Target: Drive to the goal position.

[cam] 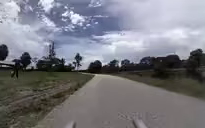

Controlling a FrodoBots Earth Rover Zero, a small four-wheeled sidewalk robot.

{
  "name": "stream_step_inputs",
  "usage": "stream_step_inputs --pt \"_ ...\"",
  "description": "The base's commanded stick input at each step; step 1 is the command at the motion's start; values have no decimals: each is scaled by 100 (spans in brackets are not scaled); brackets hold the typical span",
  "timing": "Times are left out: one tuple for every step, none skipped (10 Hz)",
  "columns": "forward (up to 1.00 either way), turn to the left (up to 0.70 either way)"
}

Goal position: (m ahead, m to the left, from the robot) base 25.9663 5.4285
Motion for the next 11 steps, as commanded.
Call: stream_step_inputs --pt "85 -2" --pt "85 0" --pt "85 0" --pt "85 0" --pt "85 0" --pt "85 0" --pt "85 0" --pt "85 -1" --pt "85 -4" --pt "85 -17" --pt "85 -33"
